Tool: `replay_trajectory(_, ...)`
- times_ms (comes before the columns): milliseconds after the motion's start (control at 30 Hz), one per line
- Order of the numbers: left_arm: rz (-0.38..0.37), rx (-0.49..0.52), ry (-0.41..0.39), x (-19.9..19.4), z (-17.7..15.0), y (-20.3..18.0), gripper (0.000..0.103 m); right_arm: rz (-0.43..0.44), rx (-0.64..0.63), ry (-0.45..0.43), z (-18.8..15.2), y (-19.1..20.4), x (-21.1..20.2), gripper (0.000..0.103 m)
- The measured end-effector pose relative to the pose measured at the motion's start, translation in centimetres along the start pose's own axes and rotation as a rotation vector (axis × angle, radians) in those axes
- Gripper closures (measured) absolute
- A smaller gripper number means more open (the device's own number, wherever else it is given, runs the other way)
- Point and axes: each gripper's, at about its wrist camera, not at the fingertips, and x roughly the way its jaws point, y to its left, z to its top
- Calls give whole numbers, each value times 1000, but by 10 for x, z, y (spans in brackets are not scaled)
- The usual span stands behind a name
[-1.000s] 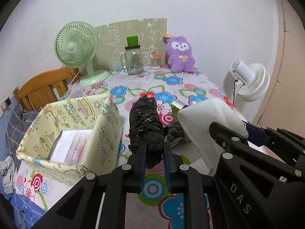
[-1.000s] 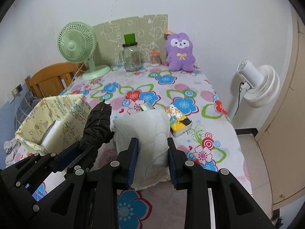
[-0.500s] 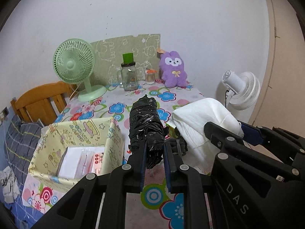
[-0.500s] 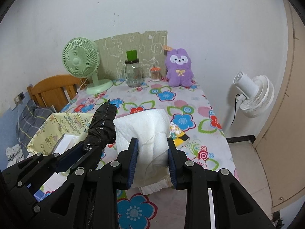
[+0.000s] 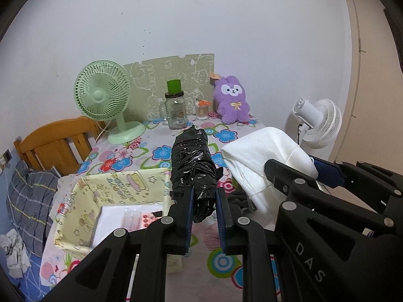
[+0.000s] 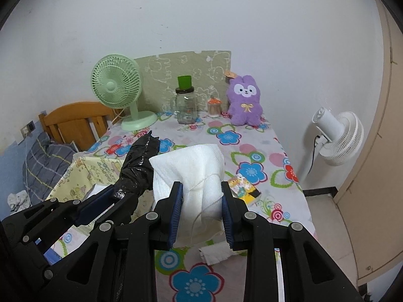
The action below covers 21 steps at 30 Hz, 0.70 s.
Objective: Organize soft objects
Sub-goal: 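Lift the black umbrella and white cloth toward the cardboard box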
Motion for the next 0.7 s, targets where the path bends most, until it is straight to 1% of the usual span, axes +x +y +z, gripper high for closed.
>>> replay_trajectory(167,15,4,-6,-2,2,14,88,22,-13,-5,5,16,3,70)
replay_trajectory(467,18,2,-10,-4,1,43,88,53,-22,-9,12,47,10,70)
replay_trajectory(700,48,-11,-17,-3,-1,72,87,81,-43,-8,18,71,20,70)
